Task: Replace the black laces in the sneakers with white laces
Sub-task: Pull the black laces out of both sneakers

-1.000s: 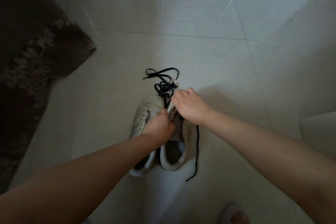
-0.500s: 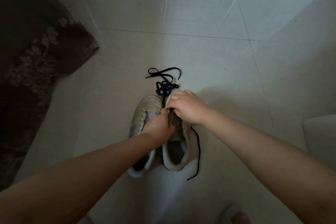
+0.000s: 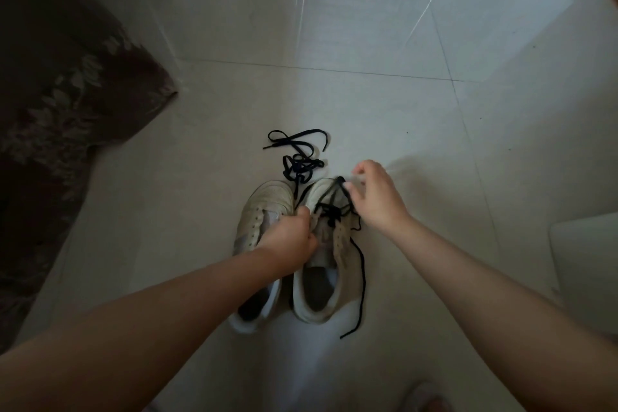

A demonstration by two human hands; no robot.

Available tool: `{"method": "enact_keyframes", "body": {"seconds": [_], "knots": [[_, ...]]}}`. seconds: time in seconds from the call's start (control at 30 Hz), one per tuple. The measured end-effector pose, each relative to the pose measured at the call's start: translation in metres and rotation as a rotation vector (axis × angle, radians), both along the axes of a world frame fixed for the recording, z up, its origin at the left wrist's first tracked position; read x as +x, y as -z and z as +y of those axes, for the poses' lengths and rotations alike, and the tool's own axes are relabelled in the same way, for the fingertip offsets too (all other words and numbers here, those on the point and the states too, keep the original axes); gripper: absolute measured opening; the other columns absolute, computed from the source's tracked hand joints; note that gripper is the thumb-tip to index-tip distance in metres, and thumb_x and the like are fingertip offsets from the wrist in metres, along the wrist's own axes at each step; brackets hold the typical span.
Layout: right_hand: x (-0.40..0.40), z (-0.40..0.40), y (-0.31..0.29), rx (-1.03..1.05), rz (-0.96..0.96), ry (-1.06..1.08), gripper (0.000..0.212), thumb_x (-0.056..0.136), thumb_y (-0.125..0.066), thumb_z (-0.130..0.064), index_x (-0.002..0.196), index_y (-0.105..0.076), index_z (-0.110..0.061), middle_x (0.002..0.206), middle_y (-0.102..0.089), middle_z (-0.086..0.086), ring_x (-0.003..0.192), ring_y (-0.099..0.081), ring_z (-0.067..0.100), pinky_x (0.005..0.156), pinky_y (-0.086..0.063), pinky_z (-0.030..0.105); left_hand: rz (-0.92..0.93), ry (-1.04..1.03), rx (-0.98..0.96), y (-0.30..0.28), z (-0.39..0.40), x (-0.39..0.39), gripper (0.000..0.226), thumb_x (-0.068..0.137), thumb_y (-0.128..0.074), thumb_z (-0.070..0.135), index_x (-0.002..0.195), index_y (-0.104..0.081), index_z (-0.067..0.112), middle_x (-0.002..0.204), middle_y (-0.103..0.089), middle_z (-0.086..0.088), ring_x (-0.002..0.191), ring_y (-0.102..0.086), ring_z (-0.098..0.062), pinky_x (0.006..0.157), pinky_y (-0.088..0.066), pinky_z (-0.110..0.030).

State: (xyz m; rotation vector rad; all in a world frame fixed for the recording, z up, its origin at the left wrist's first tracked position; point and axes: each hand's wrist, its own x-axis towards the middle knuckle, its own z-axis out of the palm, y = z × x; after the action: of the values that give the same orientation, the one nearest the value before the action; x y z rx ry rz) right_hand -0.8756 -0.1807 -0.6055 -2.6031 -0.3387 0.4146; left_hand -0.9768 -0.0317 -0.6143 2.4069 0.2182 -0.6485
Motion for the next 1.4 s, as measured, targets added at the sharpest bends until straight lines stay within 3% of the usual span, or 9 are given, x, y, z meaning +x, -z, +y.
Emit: {"method": "enact_keyframes", "body": {"seconds": [0.1, 0.2, 0.47, 0.7, 1.07, 1.17, 1.23, 1.33, 1.4], "knots": [[-0.009, 0.013, -0.005, -0.068, -0.169, -0.431, 0.056, 0.091, -0.057, -0.016, 0.143, -0.038, -0.022, 0.144, -0.040, 0.002, 0.134, -0.033, 0.023, 0.109, -0.026, 0.040, -0.020, 0.008, -0.011, 0.002, -0.001, 0.001, 0.014, 0.090, -0.046, 0.018, 0.098, -0.039, 0.009, 0.093, -0.062, -0.018, 0.087, -0.061, -0.036, 0.068, -0.045, -0.037], [-0.015, 0.029, -0.005, -0.296, -0.178, -0.698, 0.047, 0.089, -0.047, -0.006, 0.132, -0.052, -0.026, 0.131, -0.051, -0.004, 0.131, -0.036, 0.018, 0.111, -0.008, 0.035, -0.029, -0.004, -0.043, 0.002, -0.001, 0.001, 0.025, 0.091, -0.047, 0.022, 0.108, -0.042, 0.006, 0.097, -0.063, -0.019, 0.090, -0.062, -0.036, 0.072, -0.049, -0.040], [-0.025, 0.033, -0.006, -0.316, -0.191, -0.735, 0.062, 0.089, -0.043, -0.001, 0.144, -0.036, -0.029, 0.122, -0.048, 0.004, 0.118, -0.042, 0.024, 0.093, -0.025, 0.033, -0.047, -0.018, -0.033, 0.005, 0.000, -0.002, 0.051, 0.091, -0.047, 0.027, 0.132, -0.033, 0.000, 0.100, -0.064, -0.017, 0.089, -0.063, -0.032, 0.076, -0.051, -0.041], [-0.019, 0.033, -0.008, -0.401, -0.169, -0.734, 0.036, 0.090, -0.045, -0.009, 0.122, -0.060, -0.021, 0.117, -0.049, 0.004, 0.118, -0.042, 0.024, 0.084, -0.027, 0.033, -0.048, -0.027, -0.059, 0.005, -0.001, 0.000, 0.029, 0.090, -0.047, 0.028, 0.109, -0.043, 0.007, 0.097, -0.063, -0.016, 0.091, -0.061, -0.034, 0.074, -0.049, -0.039], [-0.020, 0.036, -0.004, -0.139, 0.018, -0.394, 0.016, 0.090, -0.057, -0.019, 0.096, -0.072, -0.018, 0.101, -0.057, -0.004, 0.095, -0.056, 0.016, 0.068, -0.034, 0.022, -0.027, 0.006, -0.019, 0.002, -0.002, -0.001, 0.028, 0.092, -0.046, 0.023, 0.113, -0.041, 0.006, 0.099, -0.062, -0.018, 0.090, -0.061, -0.035, 0.070, -0.046, -0.036], [-0.004, 0.042, -0.022, 0.345, 0.256, 0.176, 0.013, 0.092, -0.060, -0.018, 0.097, -0.070, -0.012, 0.093, -0.061, -0.005, 0.087, -0.059, 0.012, 0.077, -0.044, 0.023, -0.010, 0.069, 0.087, 0.002, -0.008, 0.000, 0.026, 0.095, -0.040, 0.016, 0.117, -0.036, 0.004, 0.101, -0.063, -0.019, 0.089, -0.062, -0.036, 0.064, -0.041, -0.034], [0.014, 0.037, -0.035, 0.585, 0.383, 0.525, 0.015, 0.093, -0.059, -0.021, 0.103, -0.066, -0.012, 0.086, -0.061, -0.006, 0.074, -0.056, 0.008, 0.067, -0.043, 0.018, -0.006, 0.073, 0.106, 0.002, -0.009, 0.001, 0.025, 0.095, -0.038, 0.015, 0.119, -0.035, 0.004, 0.099, -0.064, -0.018, 0.085, -0.062, -0.033, 0.061, -0.041, -0.032], [0.023, 0.029, -0.030, 0.509, 0.337, 0.610, 0.022, 0.091, -0.062, -0.023, 0.109, -0.060, -0.011, 0.099, -0.063, 0.001, 0.073, -0.053, 0.009, 0.065, -0.040, 0.020, 0.005, 0.062, 0.097, 0.000, -0.008, 0.000, 0.026, 0.095, -0.041, 0.016, 0.117, -0.035, 0.005, 0.097, -0.061, -0.016, 0.081, -0.059, -0.030, 0.061, -0.040, -0.032], [0.011, 0.025, -0.023, 0.331, 0.103, 0.481, 0.033, 0.089, -0.064, -0.023, 0.118, -0.052, -0.013, 0.112, -0.054, 0.002, 0.081, -0.052, 0.011, 0.073, -0.039, 0.022, -0.001, 0.053, 0.083, 0.000, -0.007, -0.001, 0.025, 0.094, -0.042, 0.018, 0.114, -0.036, 0.005, 0.098, -0.061, -0.017, 0.084, -0.060, -0.032, 0.062, -0.040, -0.033]]}}
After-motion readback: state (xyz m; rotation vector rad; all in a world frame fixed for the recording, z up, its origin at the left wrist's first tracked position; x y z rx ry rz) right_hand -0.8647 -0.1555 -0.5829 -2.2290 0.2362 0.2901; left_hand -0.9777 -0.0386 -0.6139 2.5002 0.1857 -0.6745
